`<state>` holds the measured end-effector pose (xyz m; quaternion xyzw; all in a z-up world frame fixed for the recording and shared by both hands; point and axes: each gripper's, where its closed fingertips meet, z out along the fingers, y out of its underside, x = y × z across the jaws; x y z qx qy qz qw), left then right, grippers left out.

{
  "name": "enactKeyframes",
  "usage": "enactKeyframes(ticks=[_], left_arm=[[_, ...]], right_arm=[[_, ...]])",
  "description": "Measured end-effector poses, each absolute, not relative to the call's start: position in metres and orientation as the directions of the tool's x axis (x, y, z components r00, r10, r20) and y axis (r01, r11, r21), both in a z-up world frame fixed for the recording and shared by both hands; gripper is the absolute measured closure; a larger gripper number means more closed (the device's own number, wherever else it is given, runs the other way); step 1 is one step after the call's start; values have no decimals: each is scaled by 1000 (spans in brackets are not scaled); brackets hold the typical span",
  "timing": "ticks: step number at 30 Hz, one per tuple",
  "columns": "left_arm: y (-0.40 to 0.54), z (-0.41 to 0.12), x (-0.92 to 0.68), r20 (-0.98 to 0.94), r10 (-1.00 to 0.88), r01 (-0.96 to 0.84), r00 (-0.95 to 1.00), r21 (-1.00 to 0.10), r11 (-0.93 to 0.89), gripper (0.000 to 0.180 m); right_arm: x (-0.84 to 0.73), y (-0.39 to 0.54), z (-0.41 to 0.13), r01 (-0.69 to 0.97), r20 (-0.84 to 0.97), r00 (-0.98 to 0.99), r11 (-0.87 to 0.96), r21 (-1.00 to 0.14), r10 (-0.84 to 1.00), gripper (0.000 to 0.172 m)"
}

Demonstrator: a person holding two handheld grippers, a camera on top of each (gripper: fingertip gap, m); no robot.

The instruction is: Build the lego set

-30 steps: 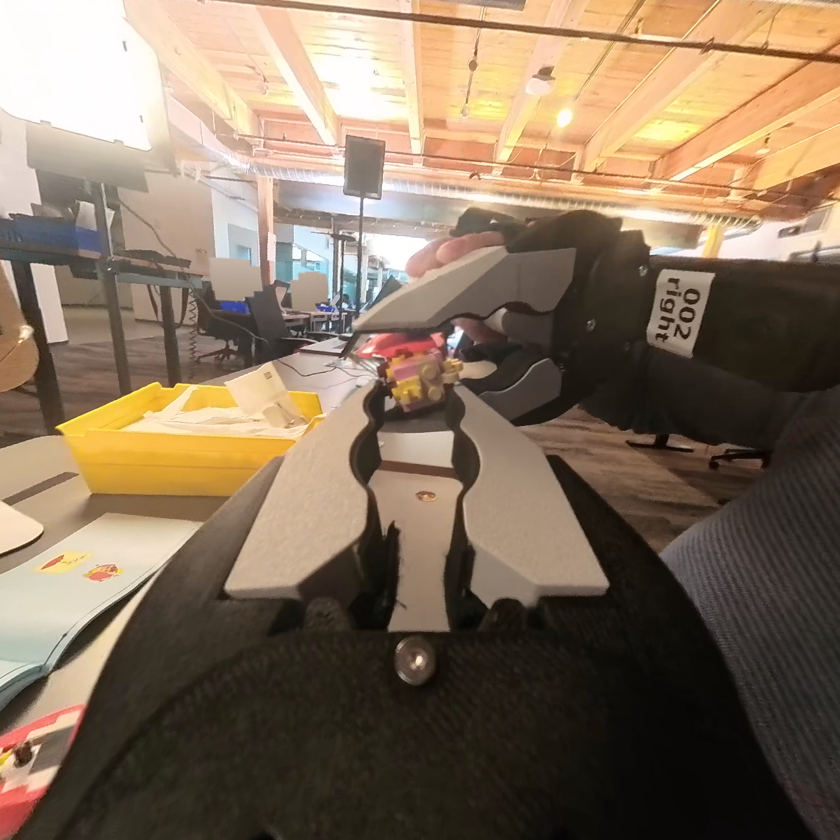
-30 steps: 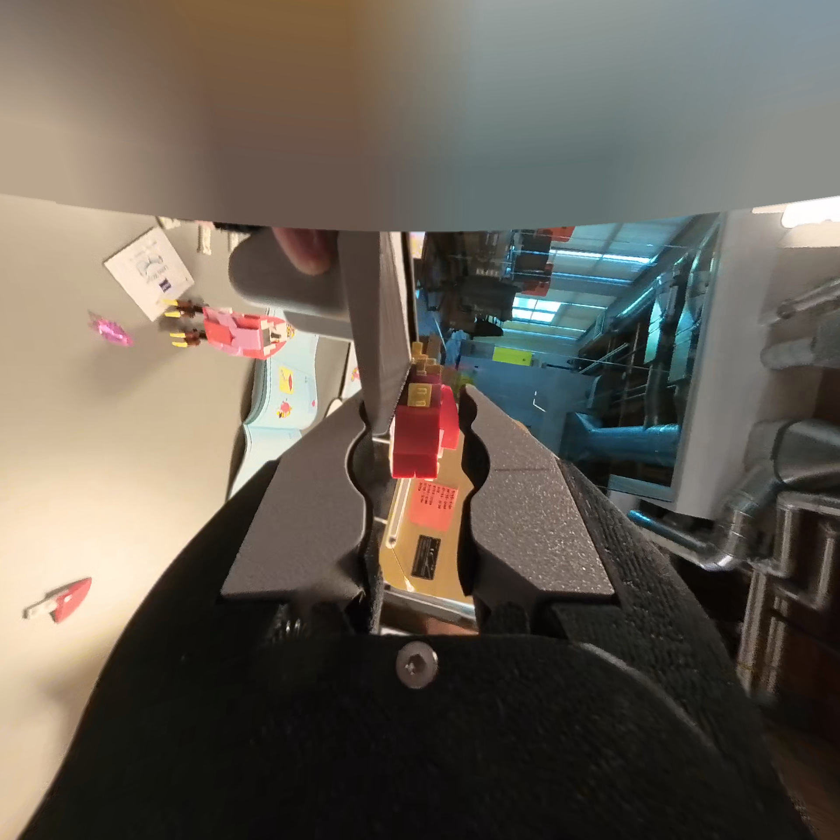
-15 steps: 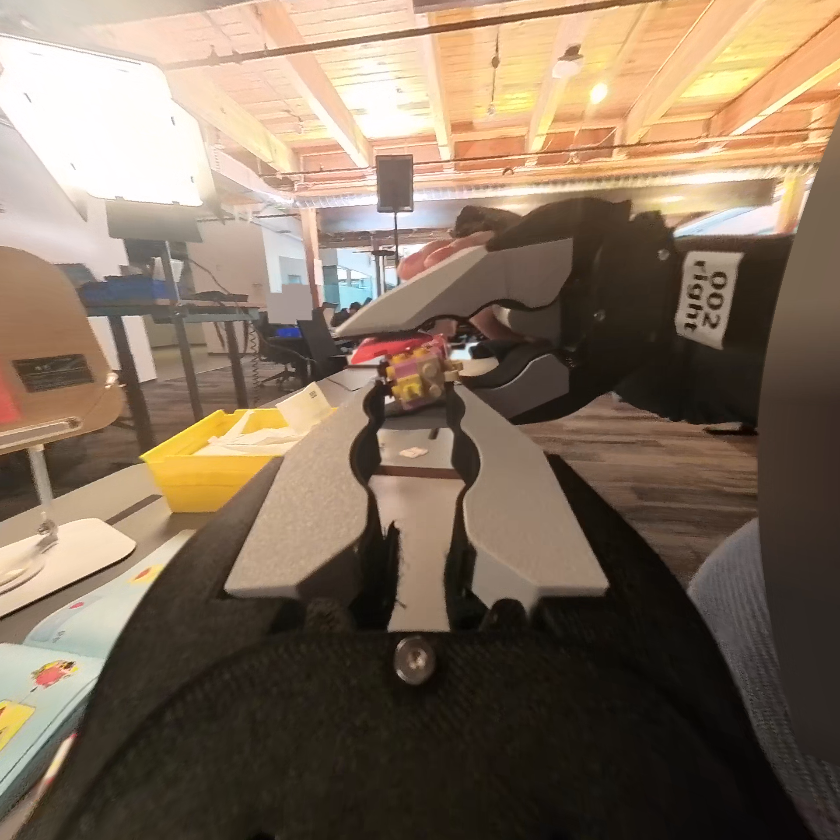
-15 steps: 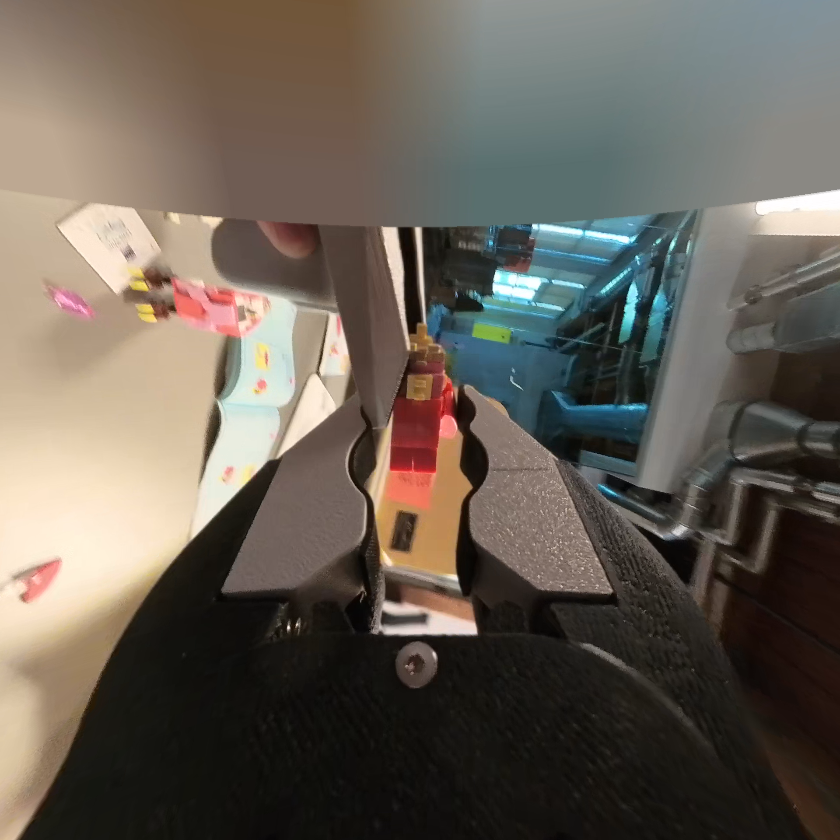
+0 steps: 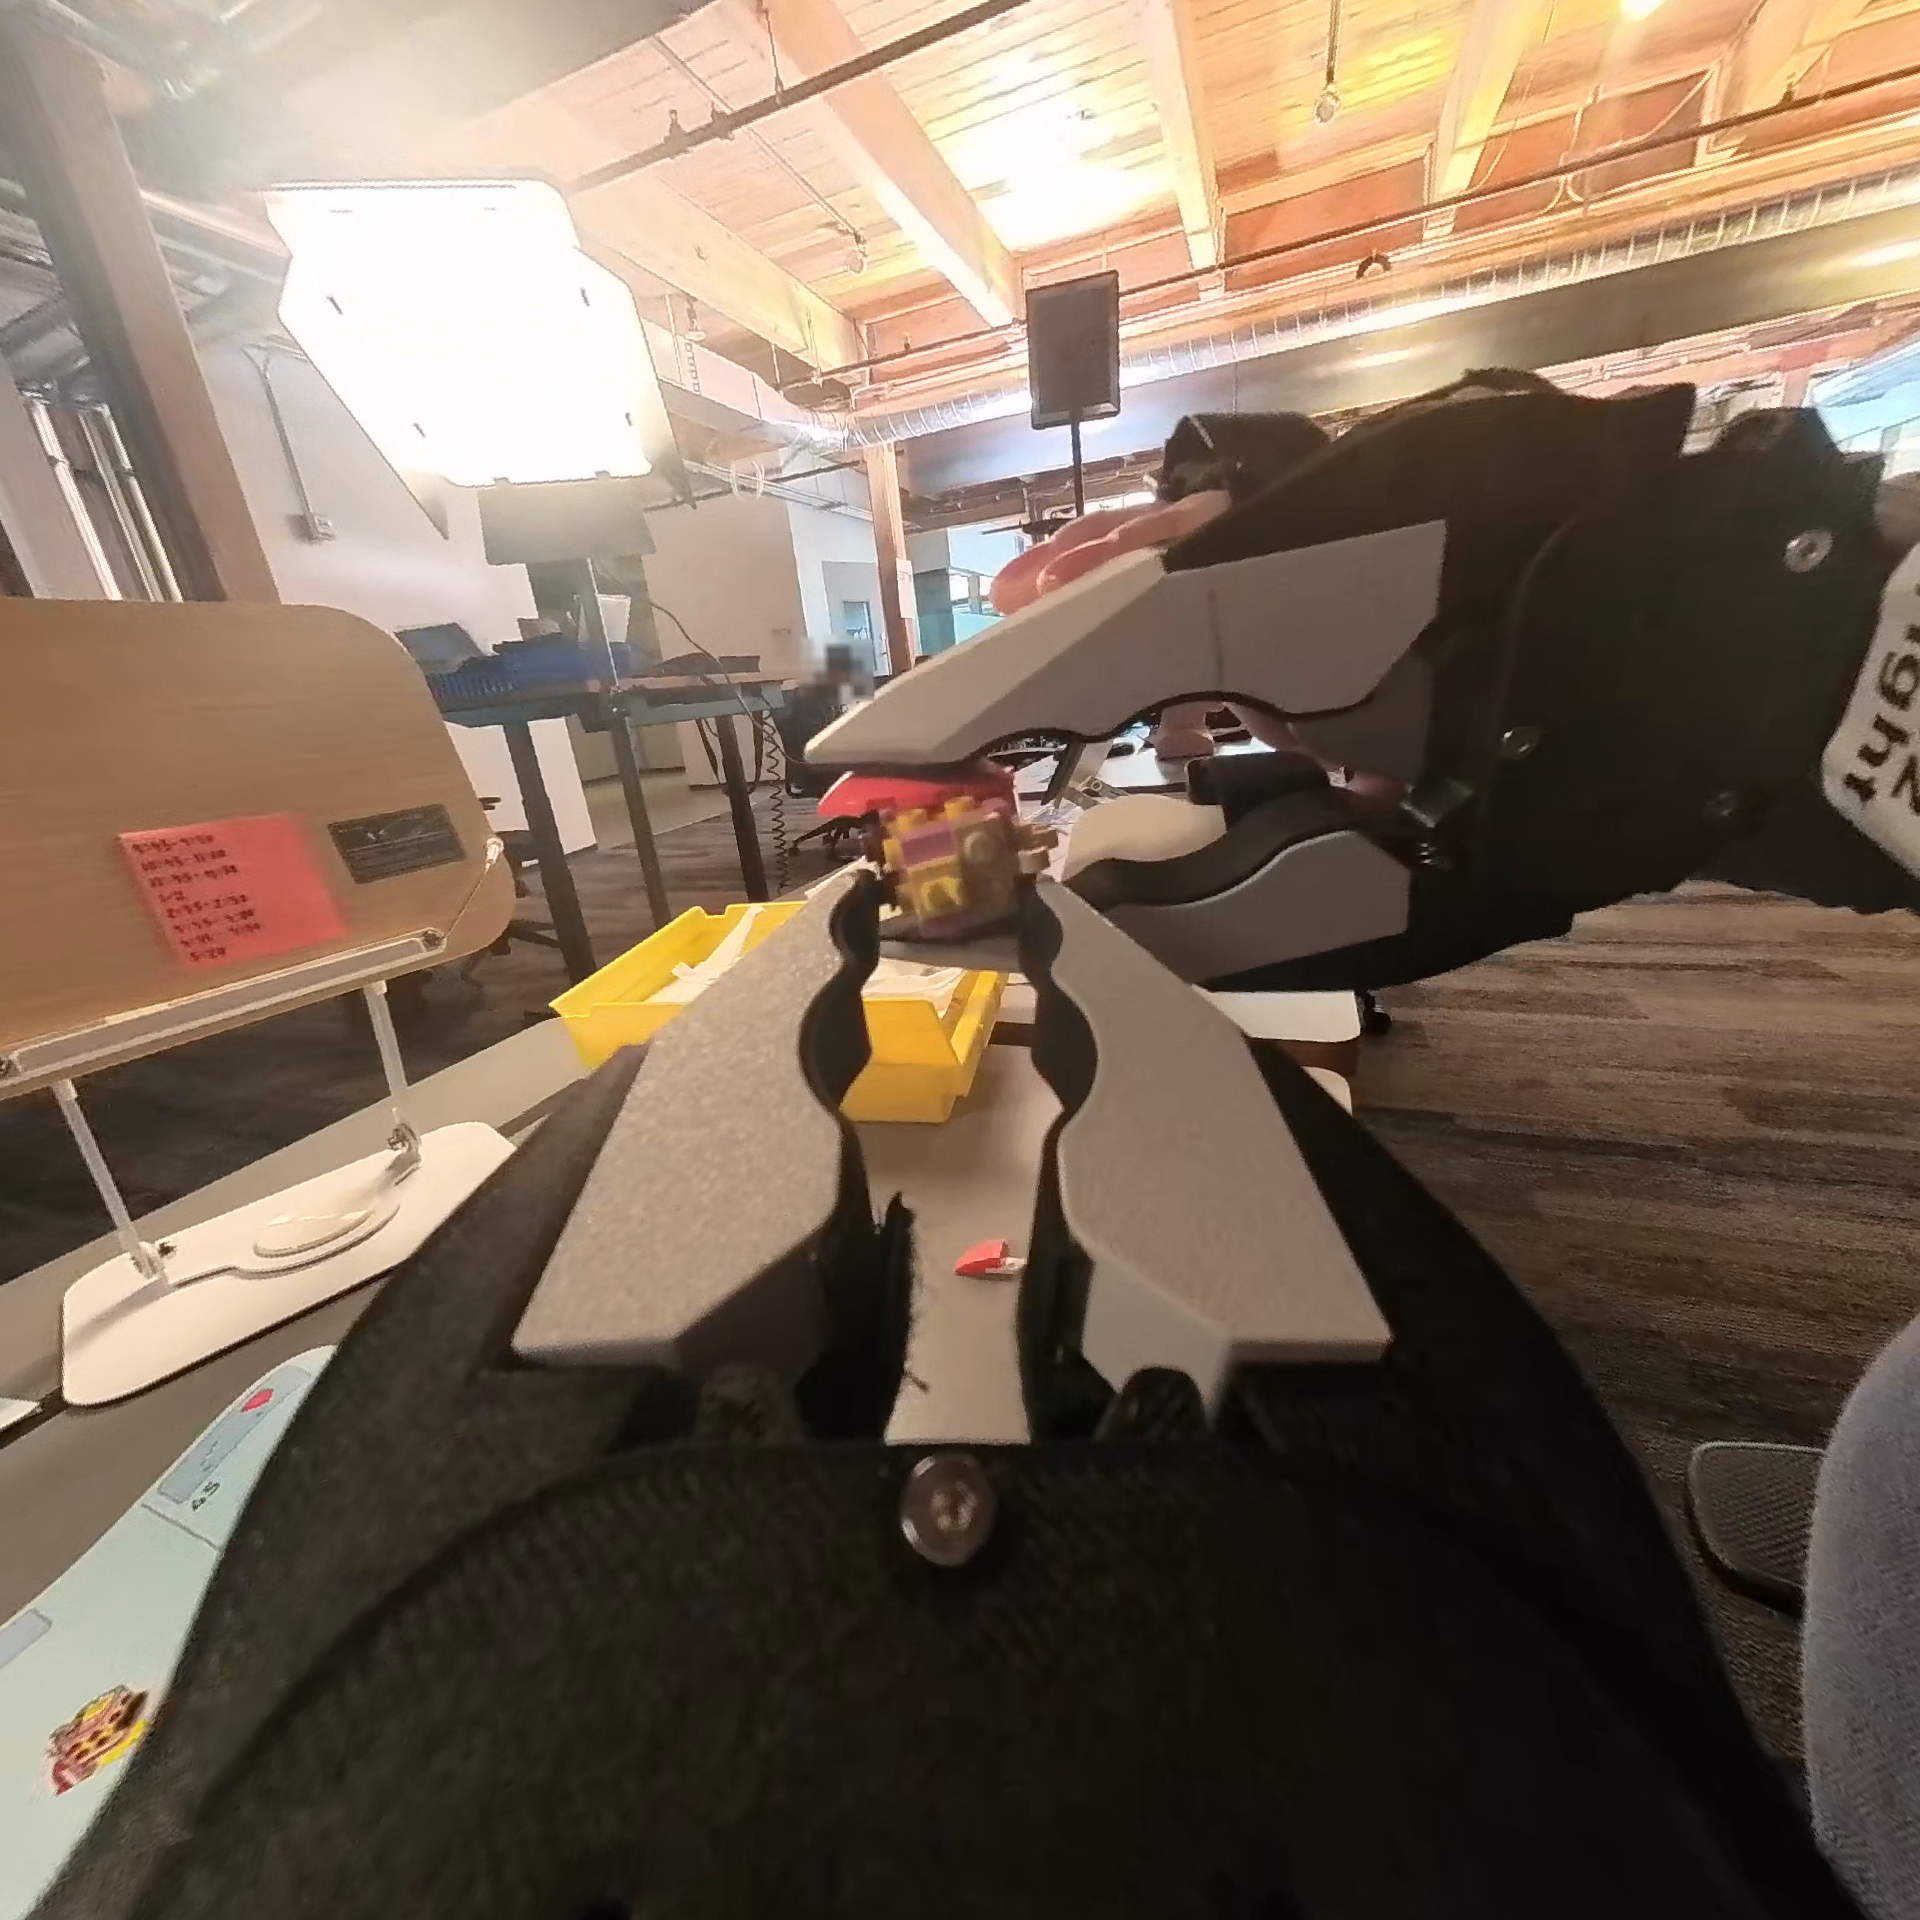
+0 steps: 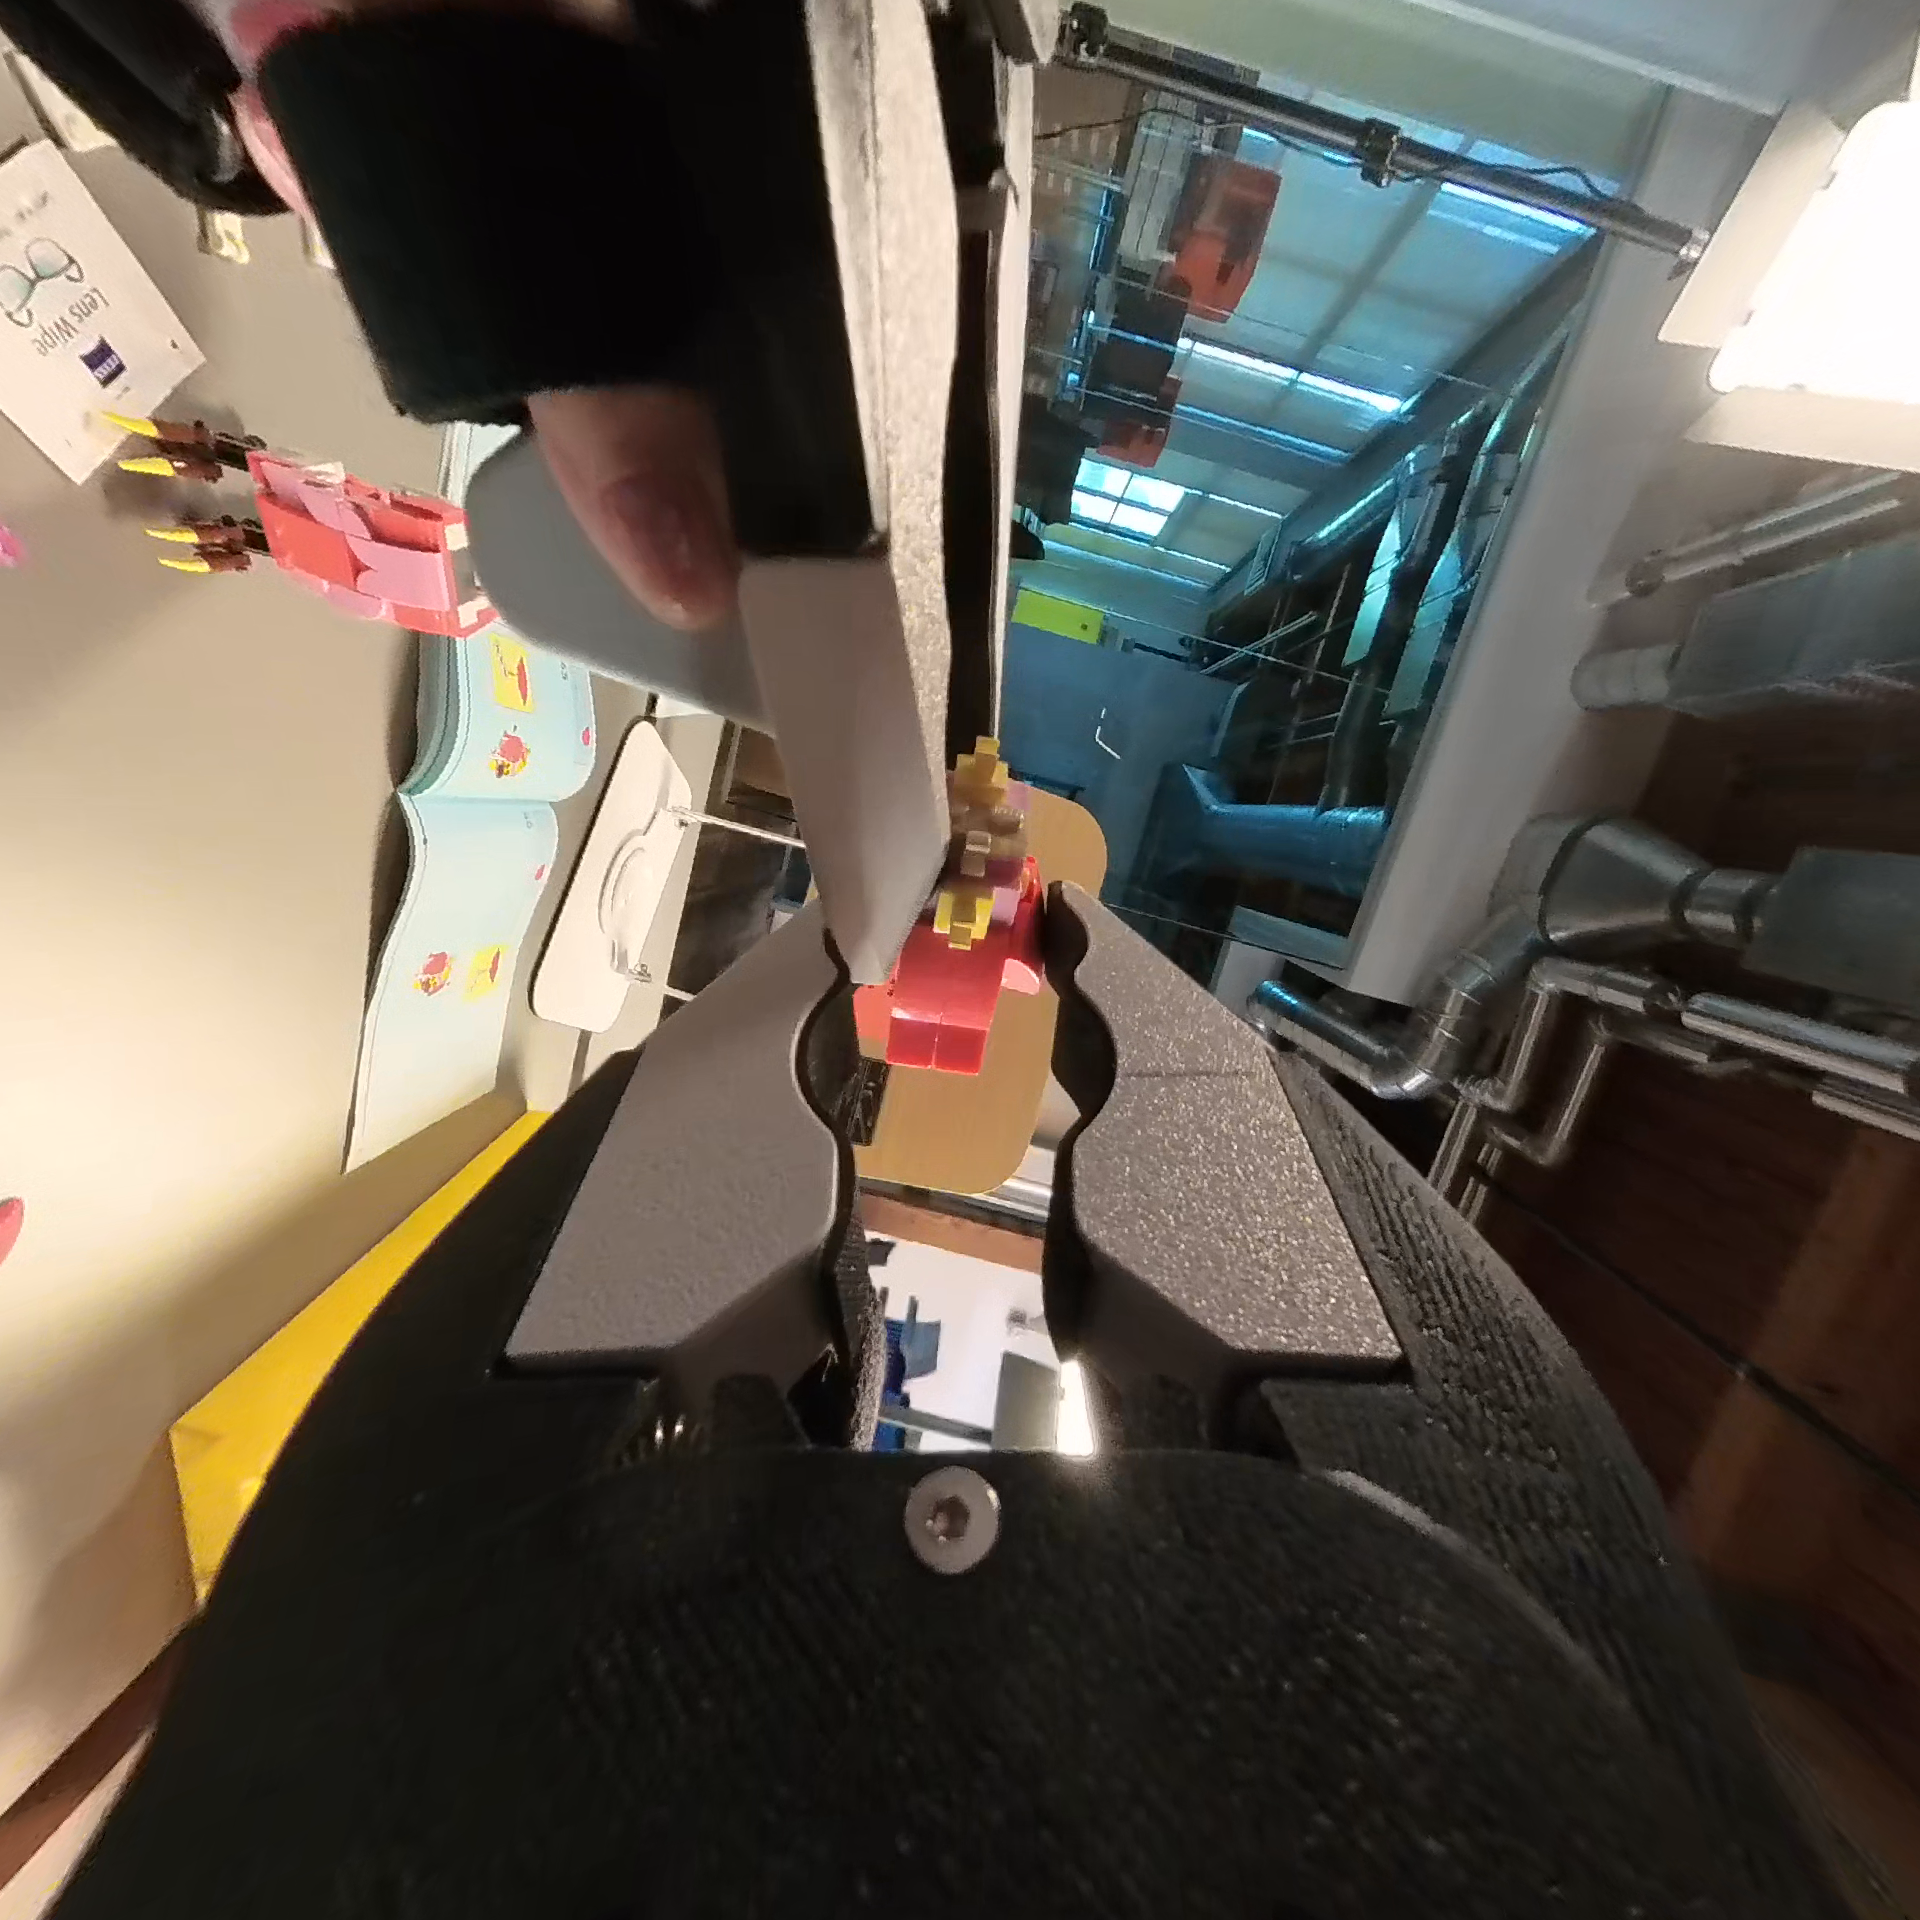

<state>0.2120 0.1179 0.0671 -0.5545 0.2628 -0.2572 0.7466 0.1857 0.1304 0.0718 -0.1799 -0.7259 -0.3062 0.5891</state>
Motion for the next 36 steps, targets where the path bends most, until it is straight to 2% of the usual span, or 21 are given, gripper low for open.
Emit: enactKeyframes(ticks=[6, 11, 15, 20, 23, 25, 28, 32, 33, 36], left_arm=[[114, 58, 215, -71, -770, 157, 634, -963, 218, 156], [106, 47, 220, -66, -859, 196, 508, -962, 190, 156], [105, 48, 216, -45, -881, 251, 471, -951, 183, 156], [107, 46, 213, -67, -864, 231, 499, -951, 207, 156], [112, 38, 209, -56, -853, 205, 519, -960, 188, 156], [115, 34, 203, -37, -848, 202, 529, -965, 169, 156], [127, 17, 196, -19, -820, 137, 572, -983, 118, 155], [137, -6, 183, -5, -763, 73, 646, -995, 69, 155], [138, -12, 180, -2, -752, 62, 659, -996, 58, 155], [140, -28, 175, -11, -724, 16, 690, -999, 31, 155]], right_arm=[[186, 125, 62, 564, 968, -251, 814, 141, 6, 138], [195, 117, 45, 518, 919, -297, 852, -74, 260, 133], [197, 115, 46, 508, 888, -282, 842, -181, 362, 133], [196, 116, 48, 471, 937, -270, 879, -71, 220, 139], [199, 124, 48, 470, 953, -231, 880, -66, 195, 152], [202, 131, 44, 480, 952, -186, 868, -127, 242, 166], [207, 146, 30, 511, 934, -126, 828, -228, 335, 166], [218, 172, -12, 593, 810, -82, 682, -429, 581, 165], [226, 183, -32, 658, 779, -110, 632, -409, 618, 166], [246, 209, -89, 798, 770, -242, 573, -188, 591, 165]])
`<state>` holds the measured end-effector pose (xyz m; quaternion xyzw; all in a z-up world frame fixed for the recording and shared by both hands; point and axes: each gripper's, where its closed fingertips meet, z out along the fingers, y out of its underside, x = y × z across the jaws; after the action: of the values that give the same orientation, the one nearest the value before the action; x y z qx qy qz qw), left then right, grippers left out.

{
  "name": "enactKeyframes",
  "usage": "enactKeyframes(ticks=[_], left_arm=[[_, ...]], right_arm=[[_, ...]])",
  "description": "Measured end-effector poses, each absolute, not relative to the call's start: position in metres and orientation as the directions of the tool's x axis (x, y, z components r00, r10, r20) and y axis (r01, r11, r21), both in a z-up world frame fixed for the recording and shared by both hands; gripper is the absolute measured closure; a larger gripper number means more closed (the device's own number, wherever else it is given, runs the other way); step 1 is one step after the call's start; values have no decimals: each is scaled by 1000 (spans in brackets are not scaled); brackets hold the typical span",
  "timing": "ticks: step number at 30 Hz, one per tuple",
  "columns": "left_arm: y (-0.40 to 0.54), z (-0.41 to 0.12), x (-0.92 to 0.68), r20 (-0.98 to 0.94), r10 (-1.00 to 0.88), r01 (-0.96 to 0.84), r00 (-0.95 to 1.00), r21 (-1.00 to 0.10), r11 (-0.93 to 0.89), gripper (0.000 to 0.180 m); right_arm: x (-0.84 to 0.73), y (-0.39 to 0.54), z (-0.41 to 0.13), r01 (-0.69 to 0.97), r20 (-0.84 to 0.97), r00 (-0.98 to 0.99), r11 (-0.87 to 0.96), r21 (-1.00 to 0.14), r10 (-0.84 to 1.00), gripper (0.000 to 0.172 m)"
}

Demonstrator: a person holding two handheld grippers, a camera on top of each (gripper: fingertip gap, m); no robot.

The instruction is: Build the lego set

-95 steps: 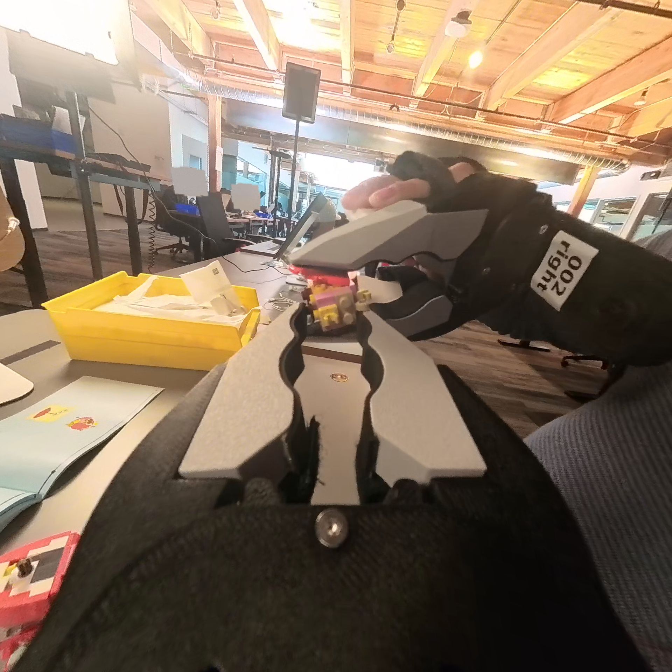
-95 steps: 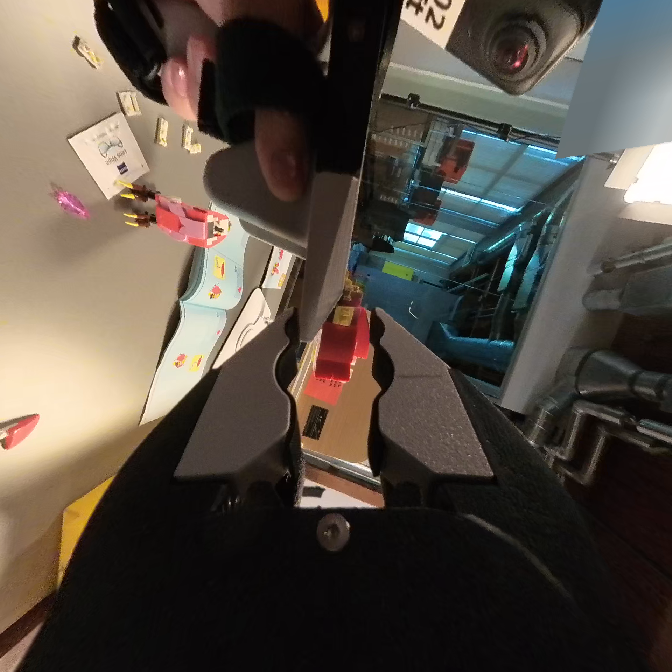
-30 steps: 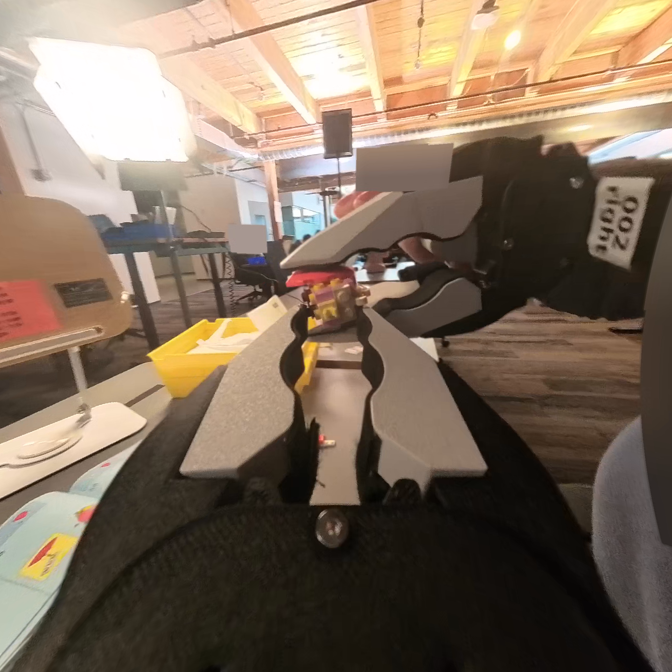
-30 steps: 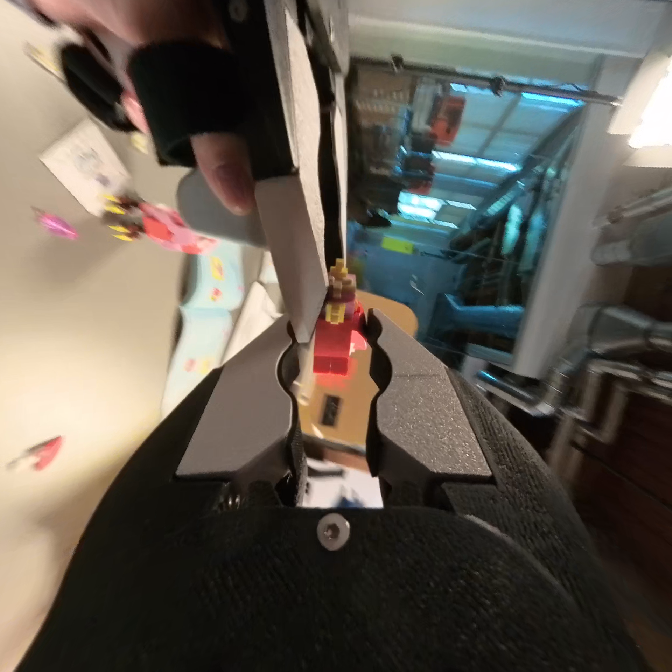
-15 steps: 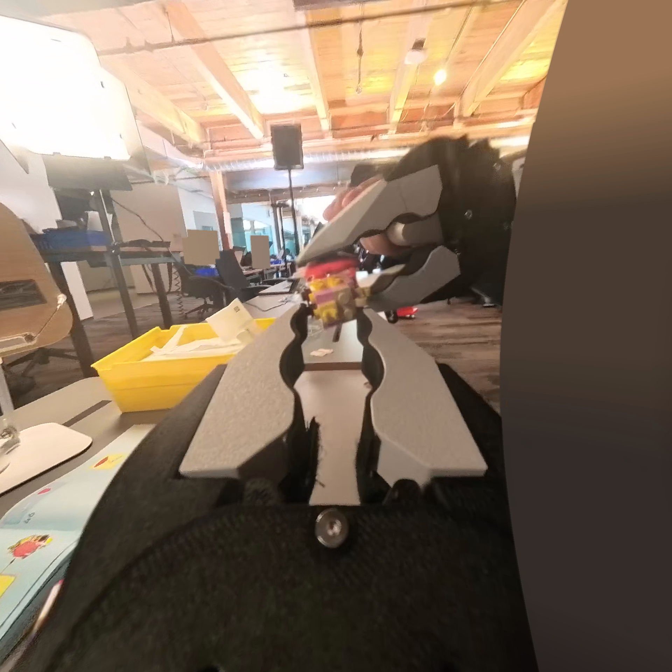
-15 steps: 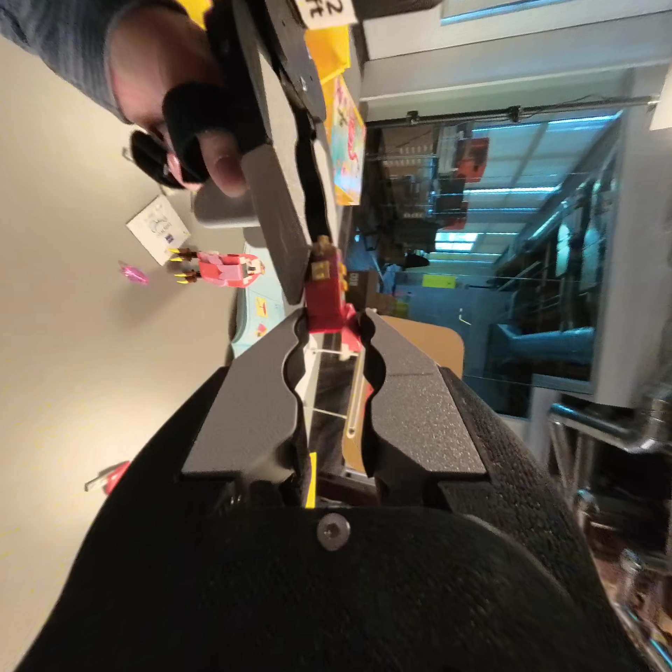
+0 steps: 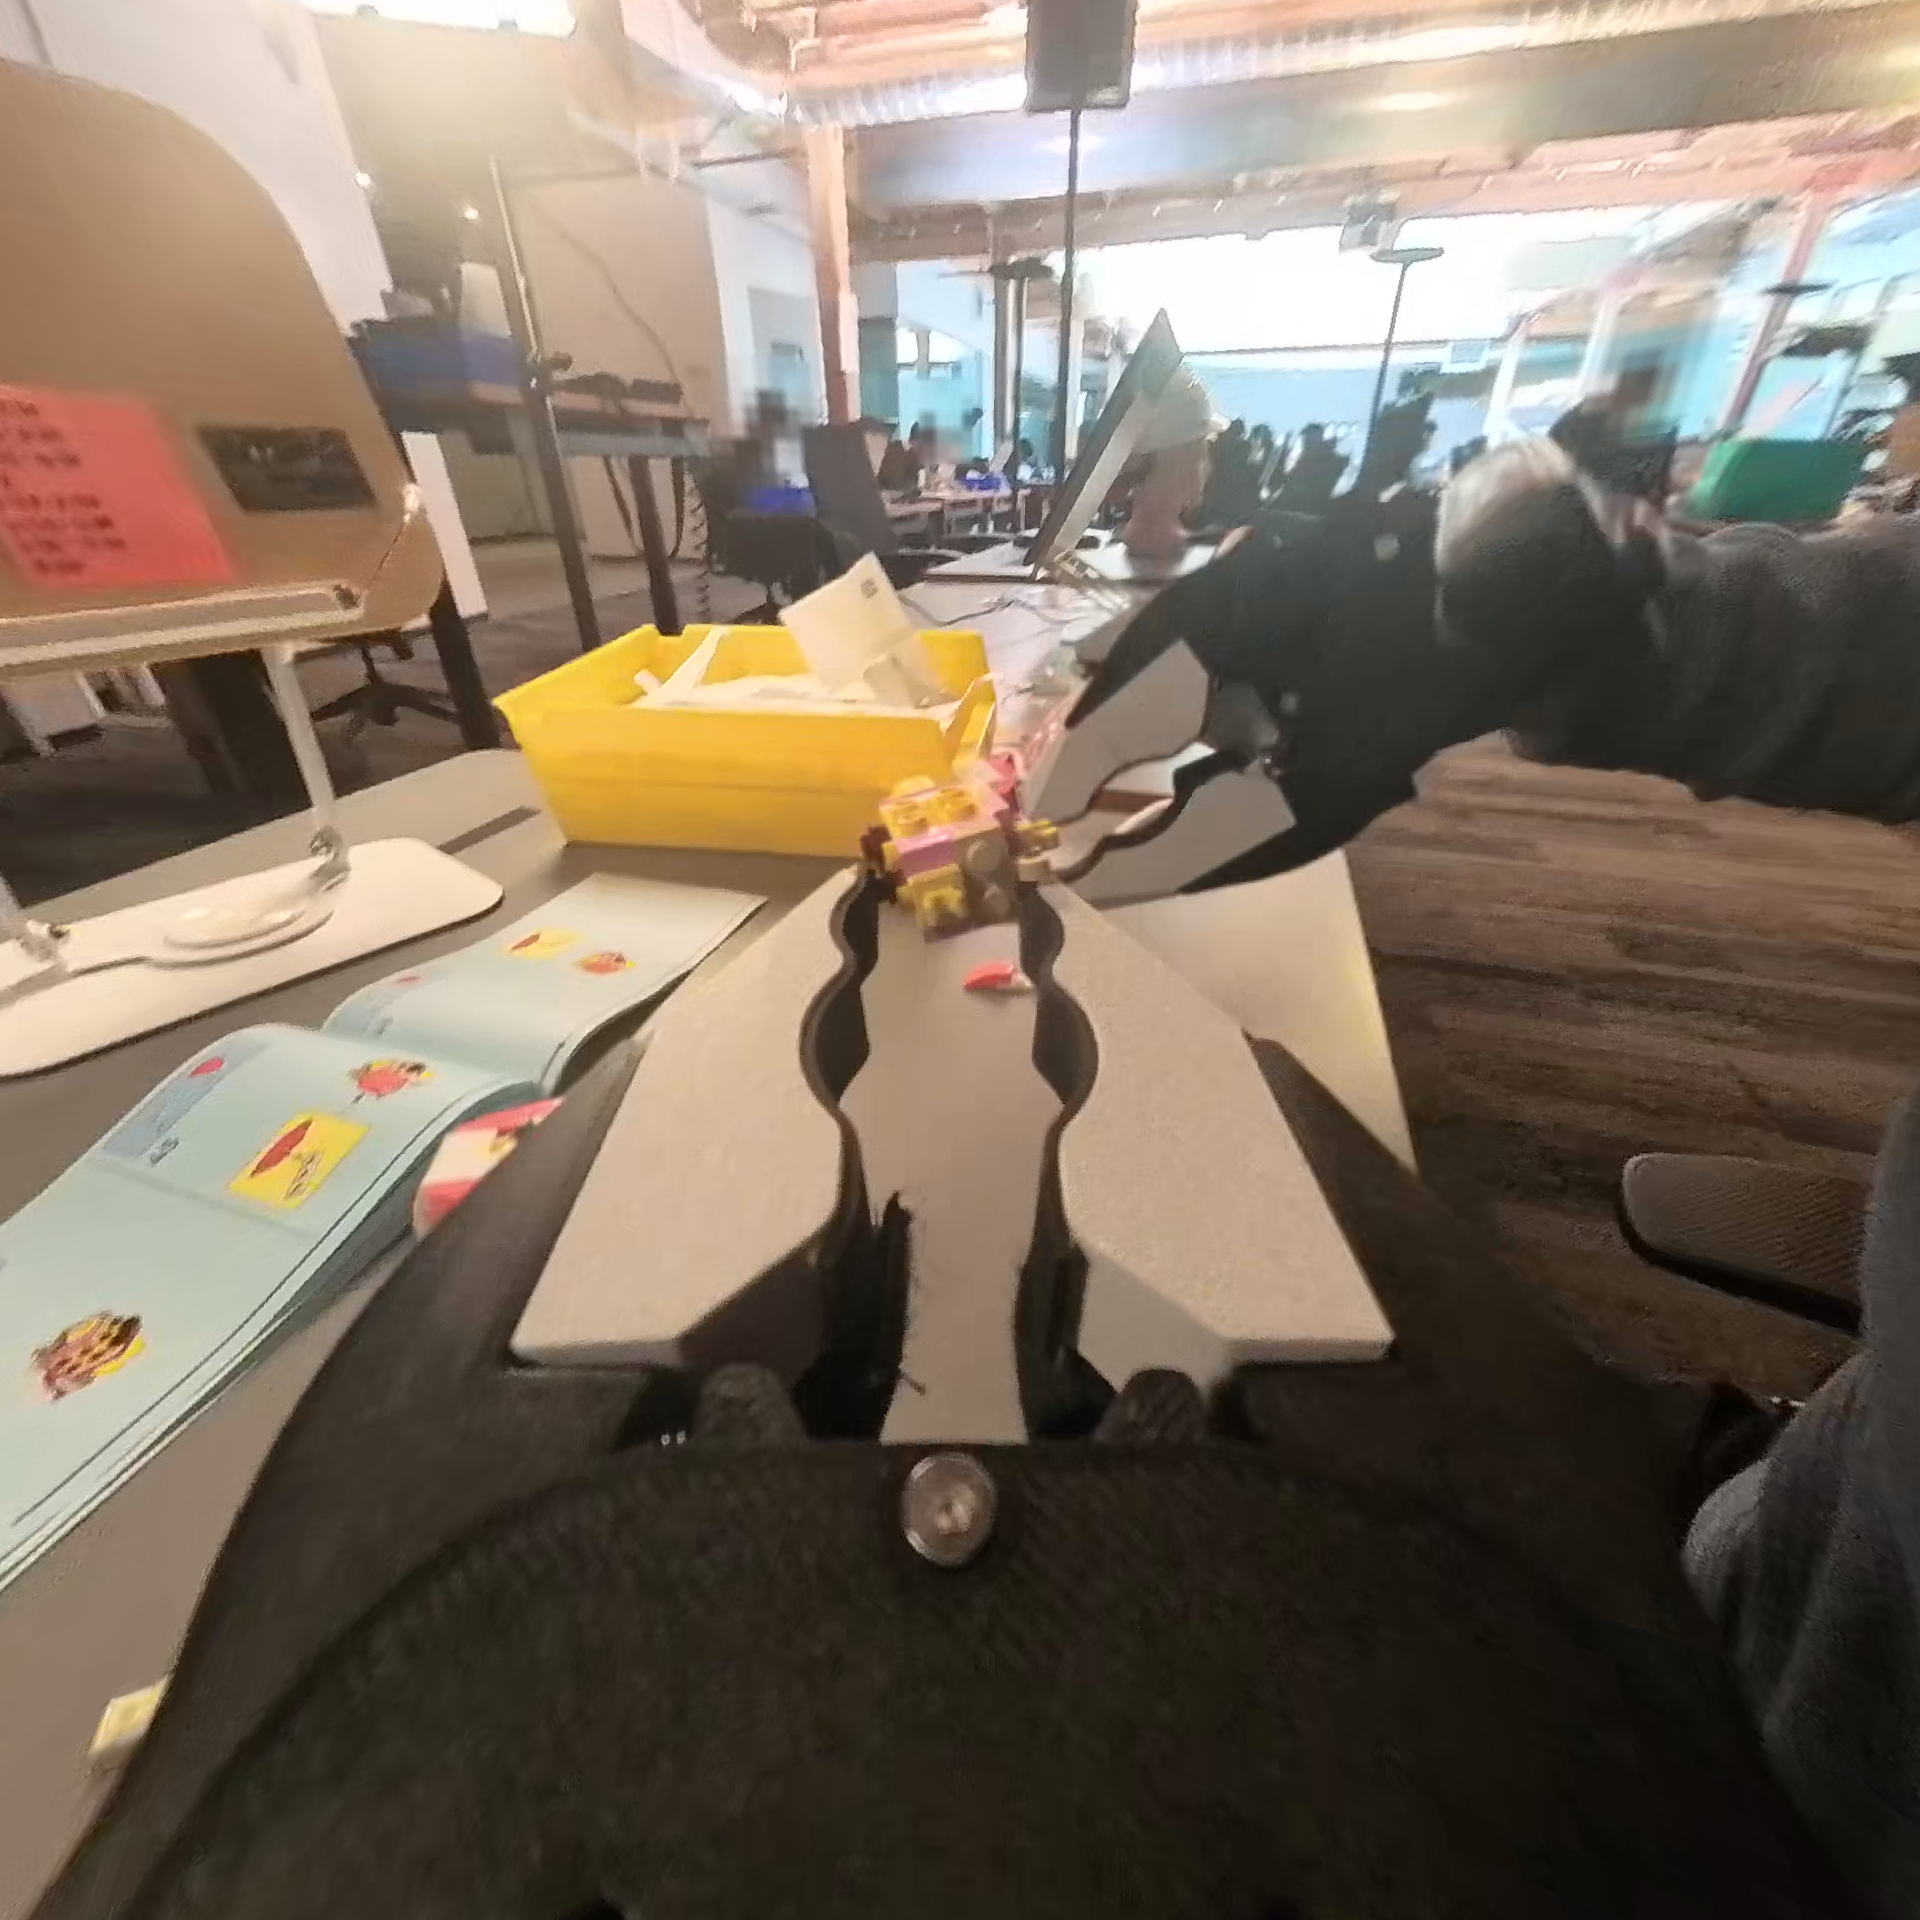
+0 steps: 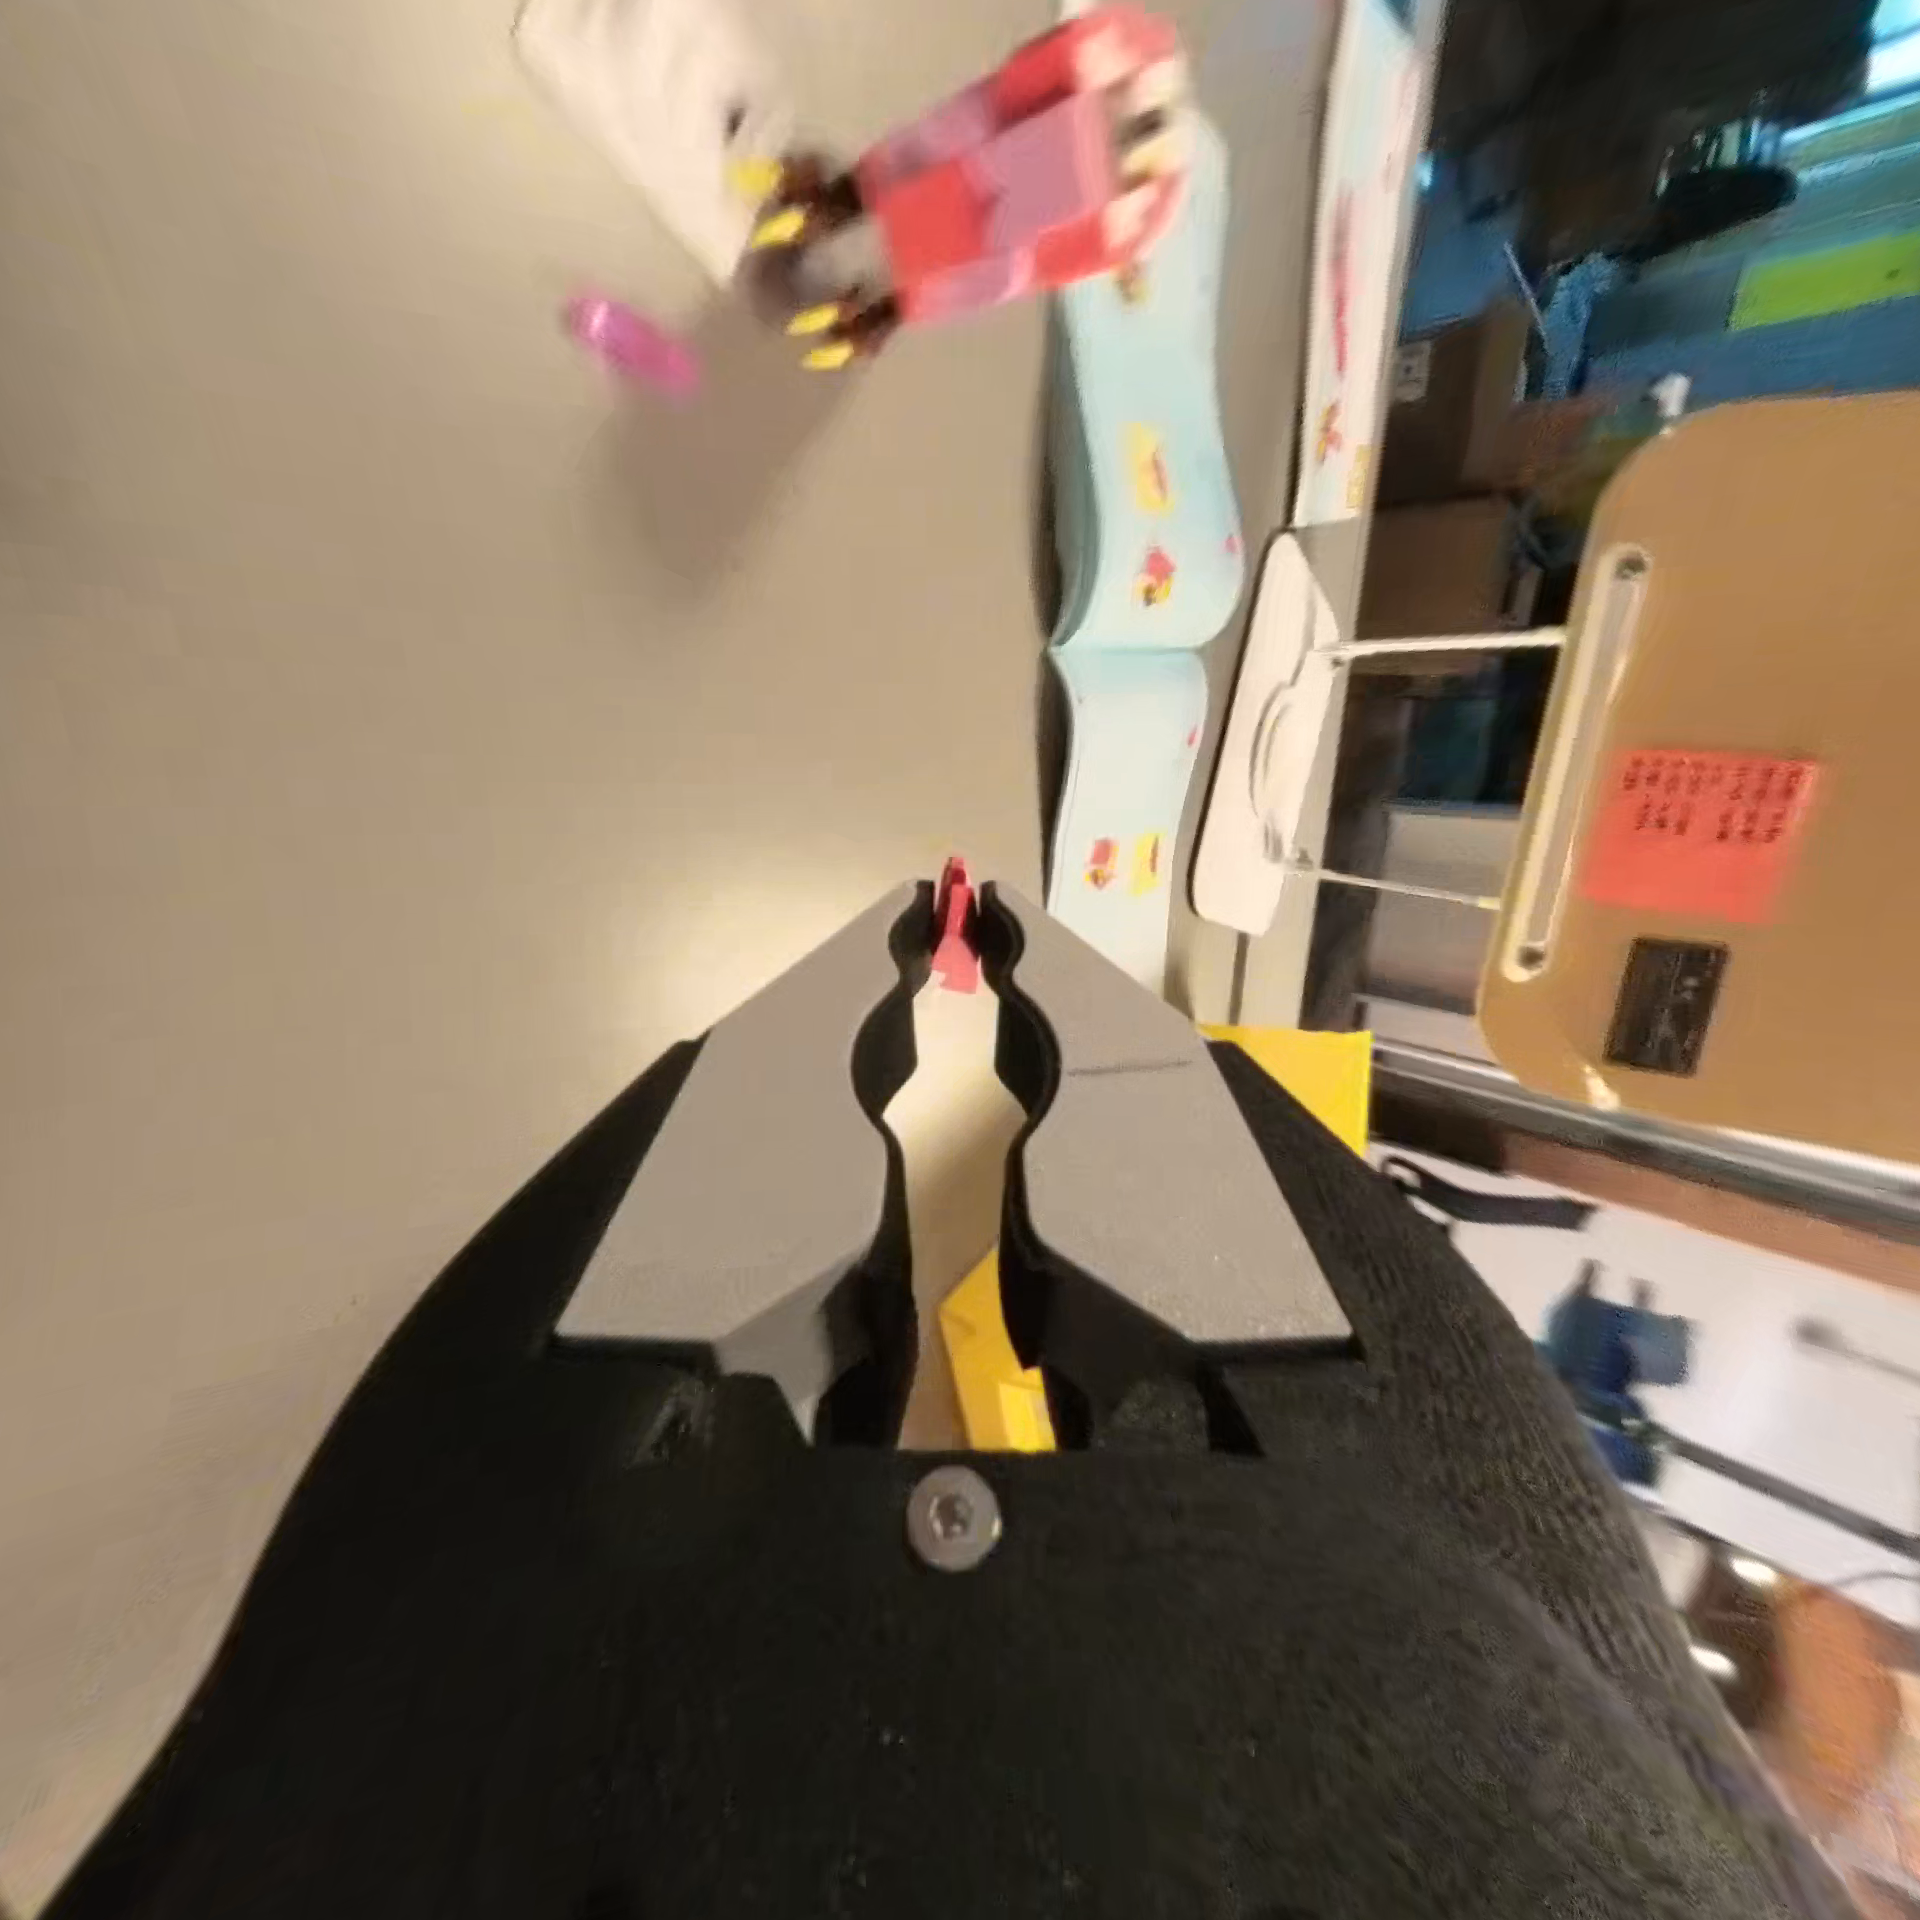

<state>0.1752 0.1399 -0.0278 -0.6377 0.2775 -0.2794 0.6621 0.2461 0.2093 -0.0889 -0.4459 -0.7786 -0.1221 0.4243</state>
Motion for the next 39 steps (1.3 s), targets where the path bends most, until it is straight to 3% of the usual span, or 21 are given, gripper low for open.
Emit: enactKeyframes(ticks=[3, 6, 9, 14, 17, 22, 27, 29, 31, 34, 39], left_arm=[[140, -38, 175, -39, -704, -26, 709, -999, 28, 155], [138, -43, 178, -49, -705, -33, 707, -999, 35, 155], [136, -47, 179, -38, -711, -23, 702, -999, 31, 155], [138, -54, 179, -24, -709, -25, 704, -1000, 9, 155], [138, -57, 179, -17, -712, -25, 702, -1000, 0, 155], [134, -59, 185, 13, -756, -2, 654, -1000, -18, 155], [134, -69, 191, -2, -775, -47, 632, -998, -35, 155], [135, -71, 192, 0, -780, -46, 625, -998, -37, 155], [136, -70, 191, 9, -781, -31, 625, -999, -36, 155], [137, -67, 190, 19, -782, -8, 623, -1000, -30, 155], [142, -58, 188, 6, -759, -10, 650, -1000, -17, 155]], right_arm=[[245, 211, -124, 803, 776, -333, 593, -65, 536, 165], [237, 207, -146, 794, 773, -340, 604, -69, 535, 165], [233, 202, -164, 790, 749, -347, 606, -91, 564, 154], [228, 195, -172, 777, 682, -288, 580, -243, 672, 142], [236, 195, -166, 774, 551, -215, 485, -408, 806, 131], [247, 198, -163, 700, 297, -209, 355, -619, 932, 140], [246, 200, -179, 660, 217, -349, 403, -634, 912, 145], [244, 197, -182, 653, 167, -381, 392, -648, 910, 150], [245, 196, -184, 667, 122, -391, 372, -646, 912, 166], [247, 196, -181, 679, 105, -399, 371, -634, 911, 167], [226, 186, -91, 513, 180, -378, 368, -776, 908, 167]])
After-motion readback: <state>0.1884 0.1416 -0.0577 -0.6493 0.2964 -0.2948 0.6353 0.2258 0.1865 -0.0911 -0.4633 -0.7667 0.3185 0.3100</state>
